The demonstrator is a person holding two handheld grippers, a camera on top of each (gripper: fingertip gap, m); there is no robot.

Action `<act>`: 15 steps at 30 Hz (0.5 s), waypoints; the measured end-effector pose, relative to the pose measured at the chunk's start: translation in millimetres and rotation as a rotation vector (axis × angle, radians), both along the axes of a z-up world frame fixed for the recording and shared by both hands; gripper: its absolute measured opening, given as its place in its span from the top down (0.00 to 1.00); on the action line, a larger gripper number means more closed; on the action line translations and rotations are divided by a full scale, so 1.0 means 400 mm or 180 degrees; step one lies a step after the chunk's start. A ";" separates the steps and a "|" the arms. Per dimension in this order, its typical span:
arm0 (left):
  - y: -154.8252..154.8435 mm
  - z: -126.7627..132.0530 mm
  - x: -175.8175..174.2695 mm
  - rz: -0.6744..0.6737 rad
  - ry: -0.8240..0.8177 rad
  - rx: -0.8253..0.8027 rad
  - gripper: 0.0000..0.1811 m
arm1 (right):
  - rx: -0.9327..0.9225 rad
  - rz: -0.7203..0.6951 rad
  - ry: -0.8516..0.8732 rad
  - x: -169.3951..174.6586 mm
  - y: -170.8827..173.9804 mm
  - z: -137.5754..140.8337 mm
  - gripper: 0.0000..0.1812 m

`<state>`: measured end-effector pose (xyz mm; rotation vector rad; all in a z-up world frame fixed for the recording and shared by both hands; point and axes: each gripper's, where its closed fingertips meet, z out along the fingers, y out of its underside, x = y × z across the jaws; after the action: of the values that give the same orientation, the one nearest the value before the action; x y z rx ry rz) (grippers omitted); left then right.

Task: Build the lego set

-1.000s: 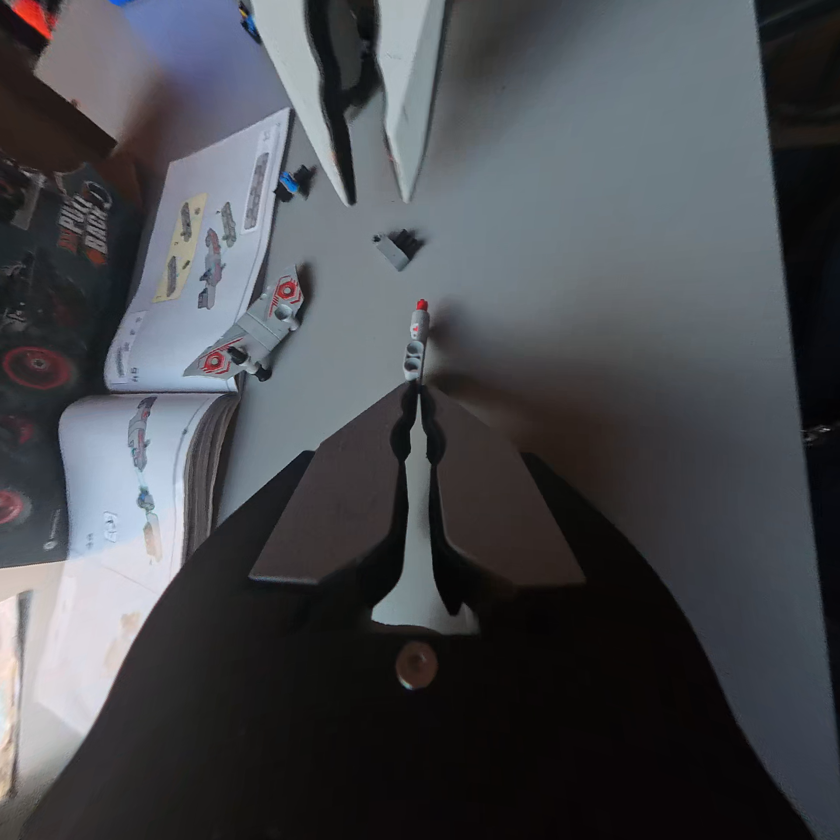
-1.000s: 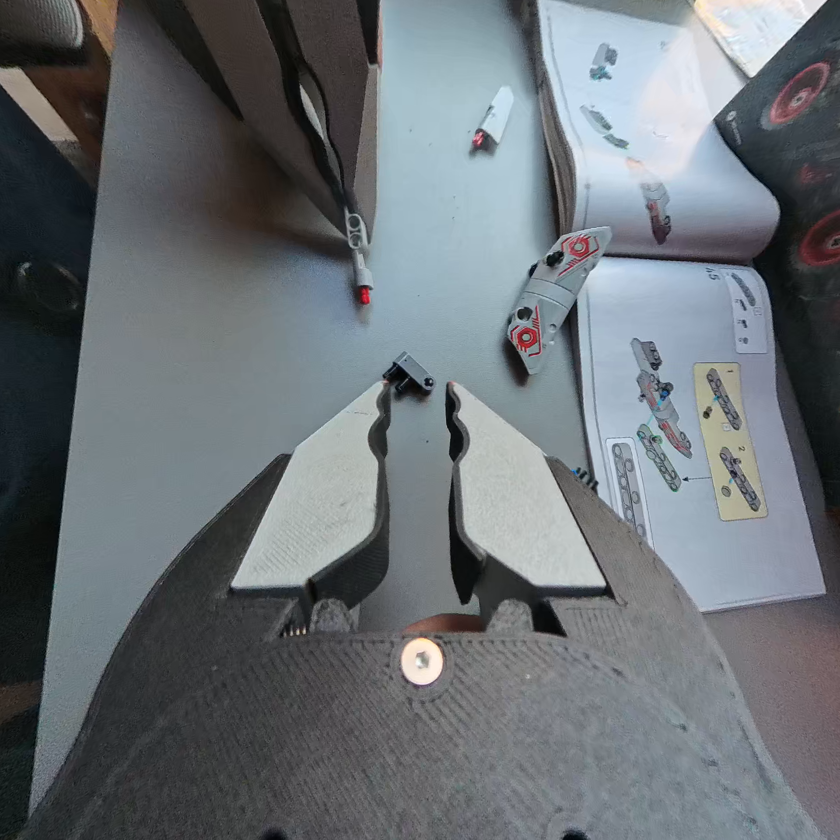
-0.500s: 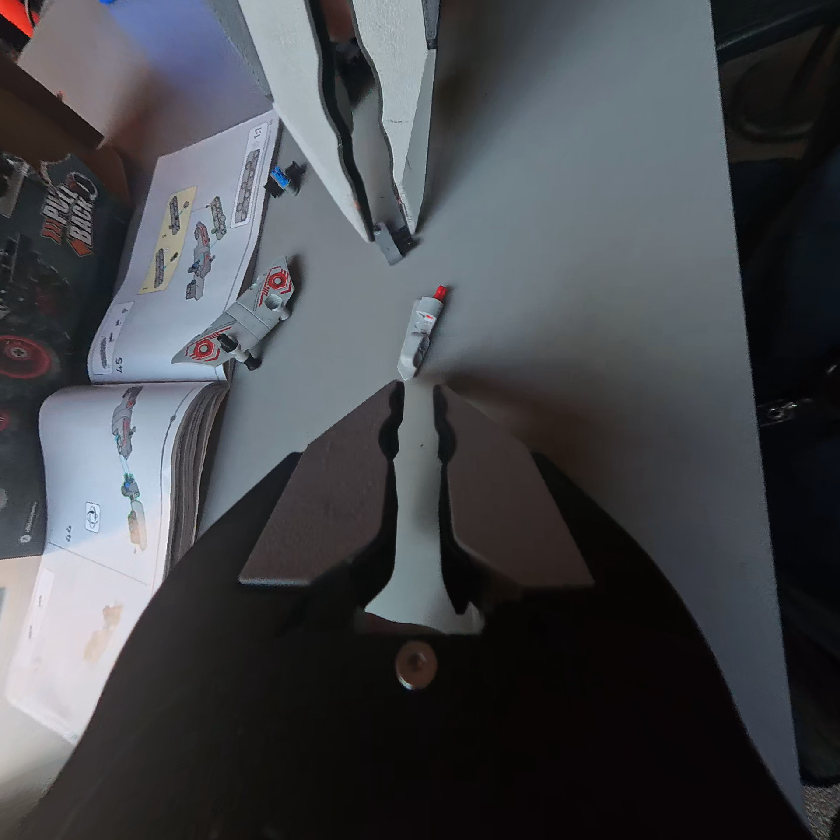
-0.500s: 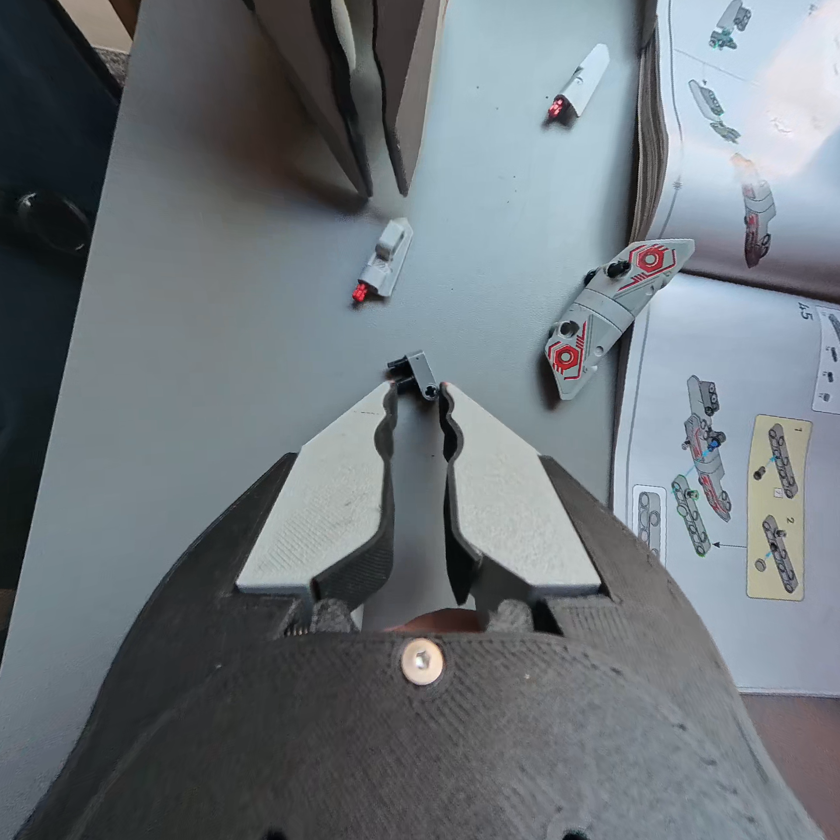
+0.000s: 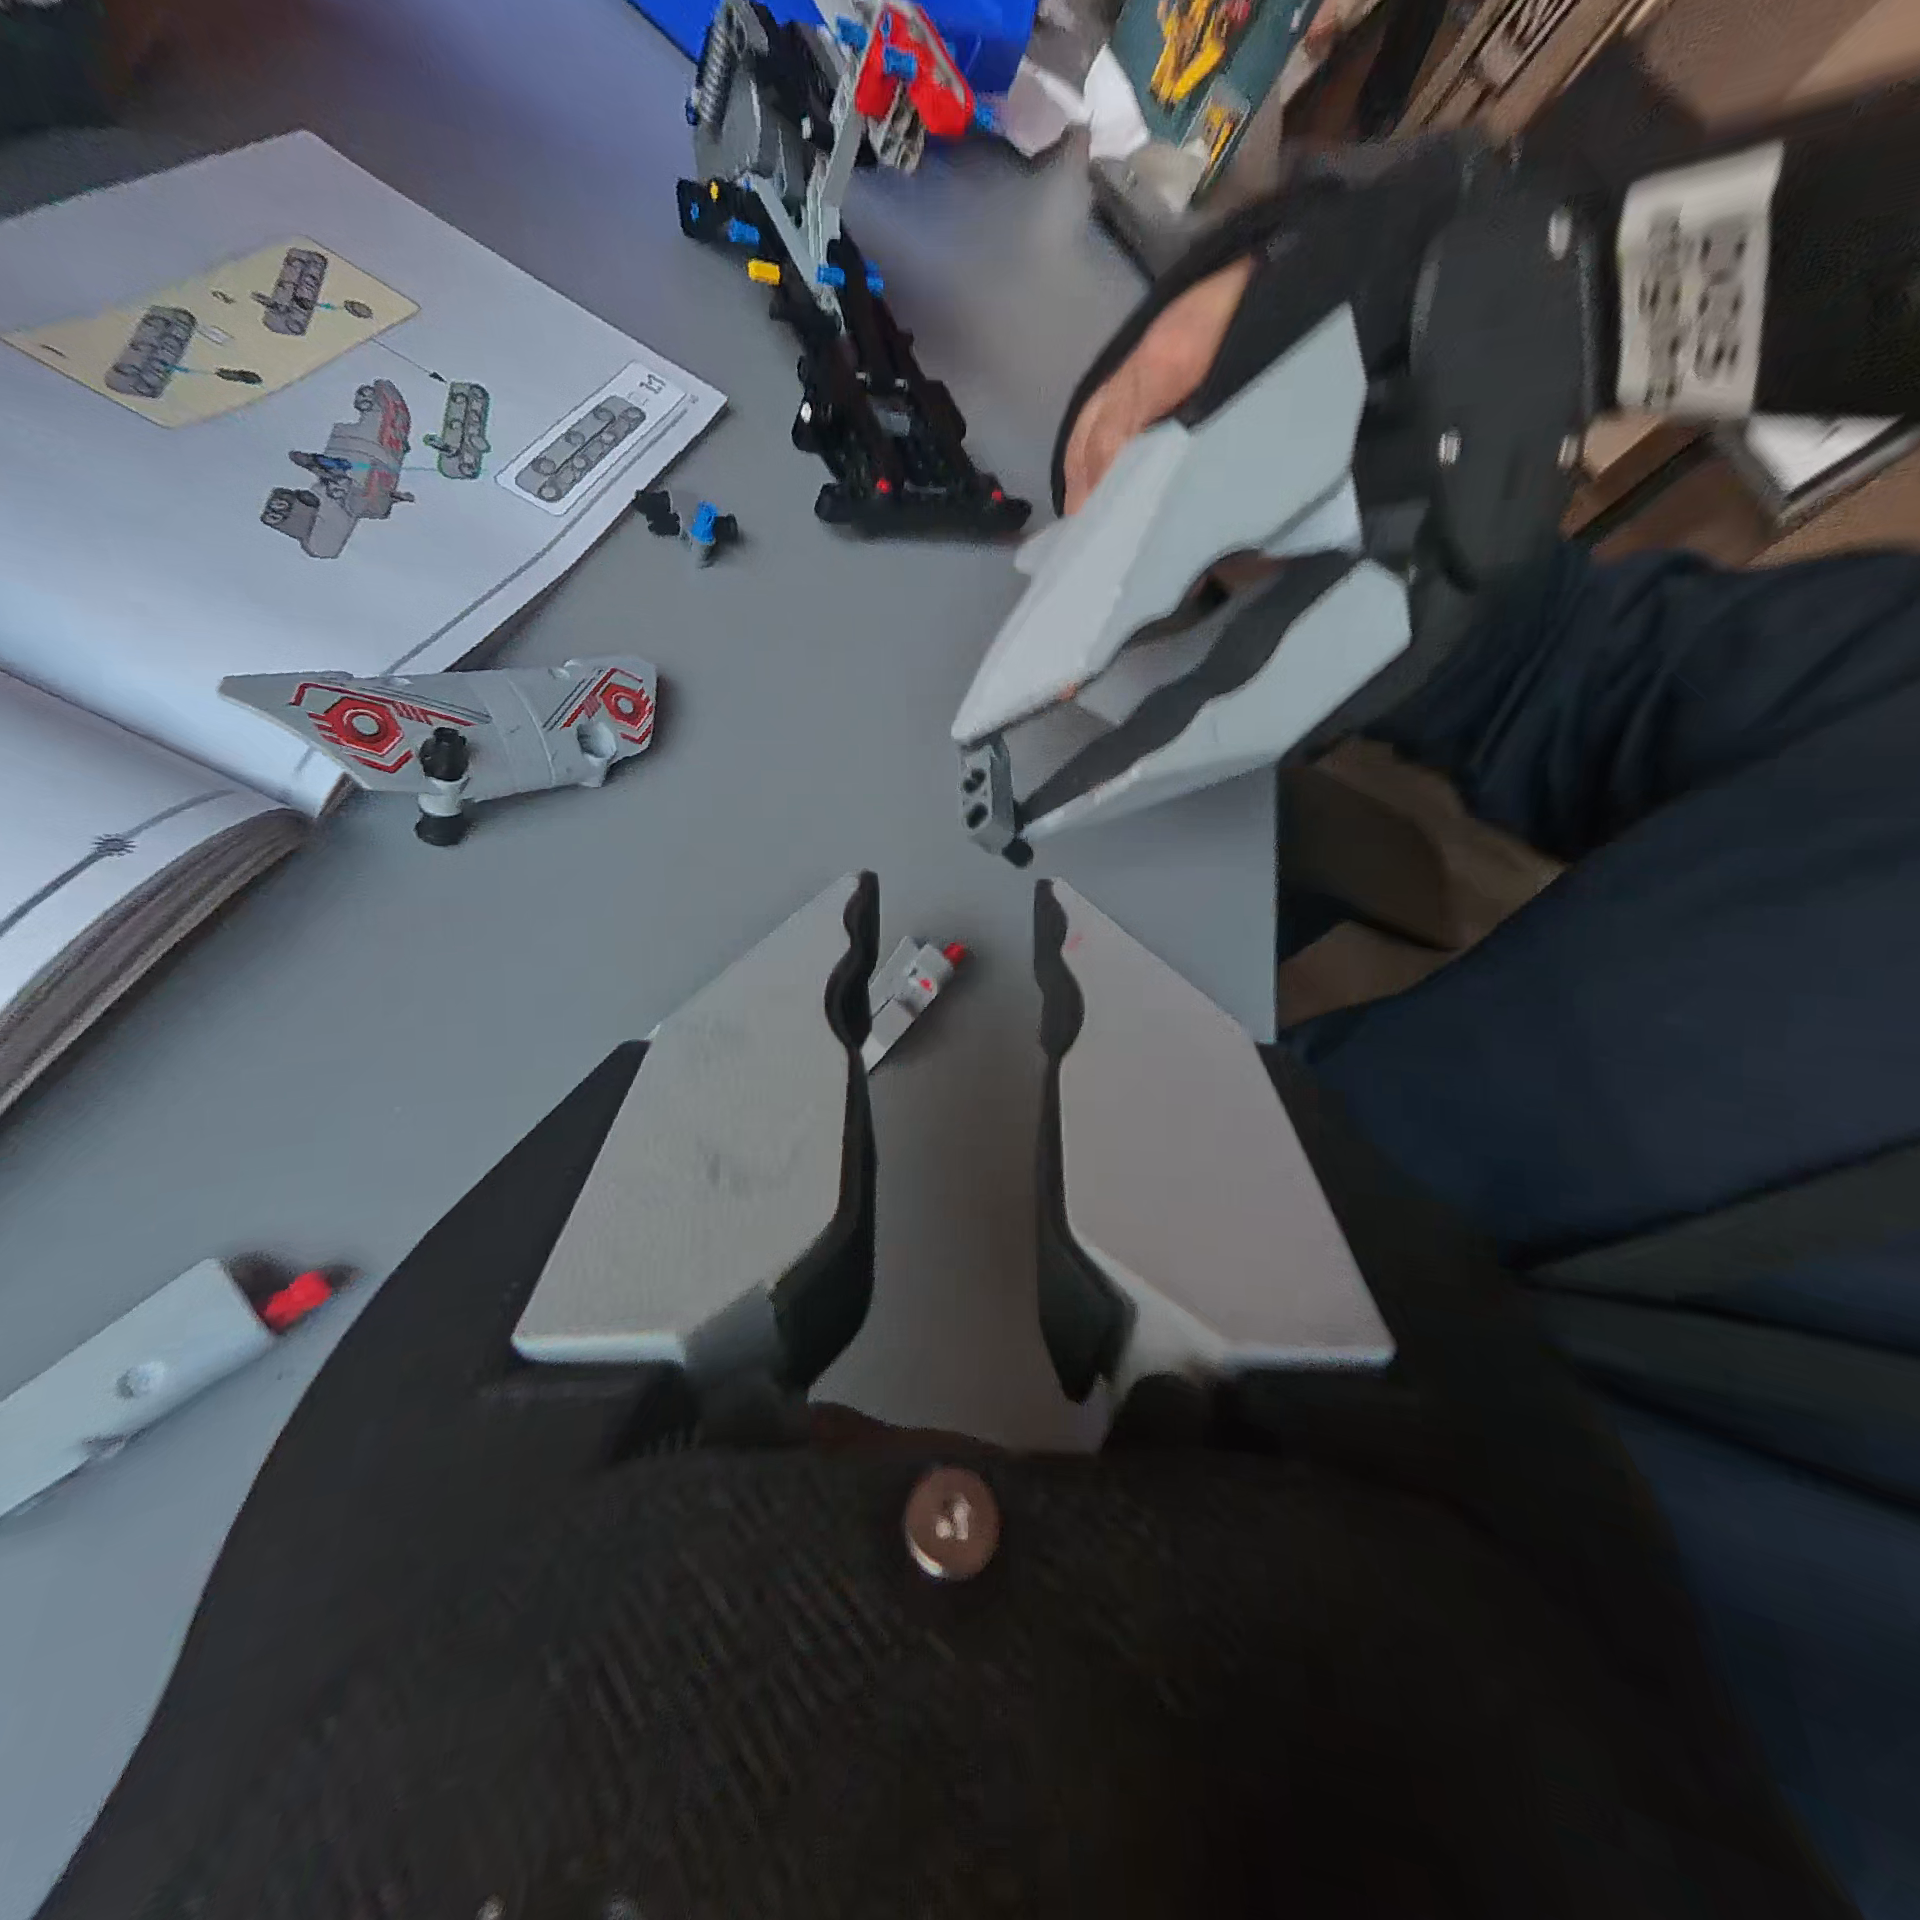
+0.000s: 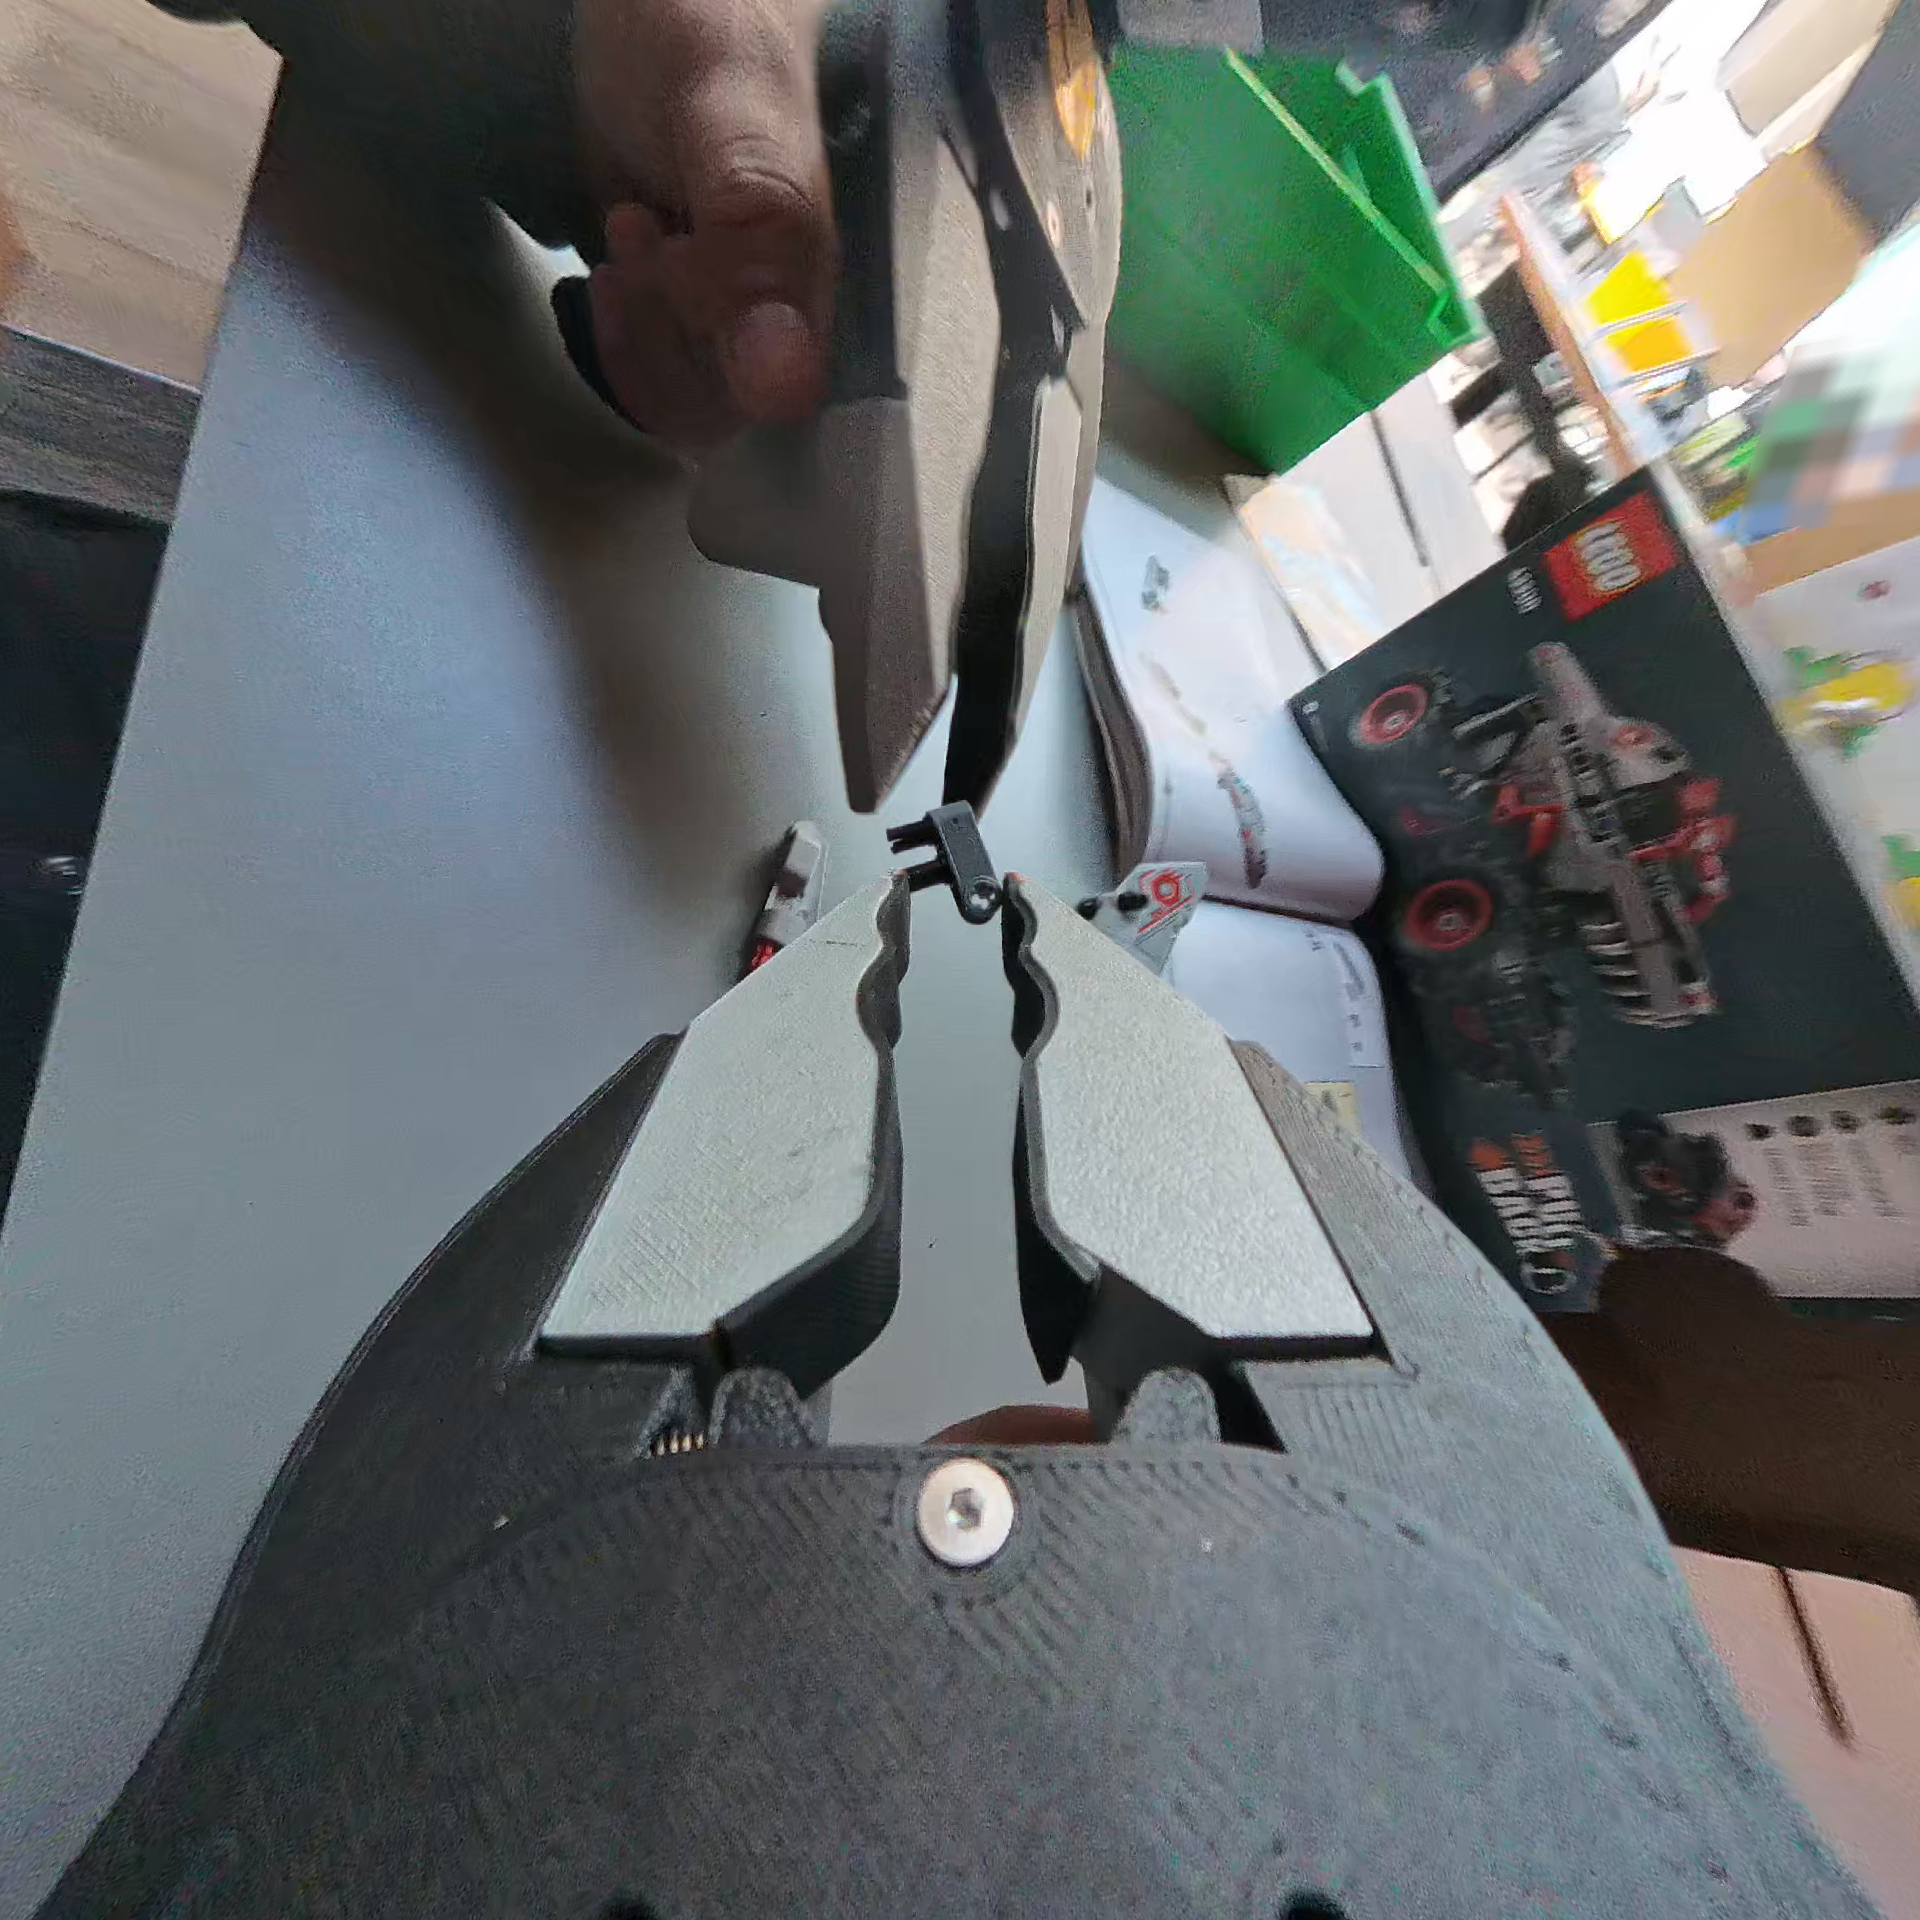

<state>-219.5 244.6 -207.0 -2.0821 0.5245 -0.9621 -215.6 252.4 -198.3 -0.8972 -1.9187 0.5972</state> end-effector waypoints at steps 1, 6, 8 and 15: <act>0.004 0.006 0.005 0.0002 -0.0142 -0.0073 0.86 | 0.0106 -0.0038 0.0083 -0.003 -0.004 0.006 0.92; 0.007 0.032 0.025 -0.0052 -0.0439 -0.0057 0.98 | 0.0487 -0.0269 0.0324 -0.011 0.008 0.019 0.93; 0.008 0.026 0.016 -0.0054 -0.0264 0.0047 0.99 | 0.0515 -0.0272 0.0357 -0.009 0.009 0.018 0.98; -0.017 0.007 0.017 -0.0570 0.0932 0.0784 1.00 | -0.0653 0.0032 -0.0052 0.001 -0.028 -0.002 0.89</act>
<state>-212.9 237.8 -204.2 -1.9834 0.9453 -0.6527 -215.1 241.4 -199.2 -1.0241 -1.9015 0.8061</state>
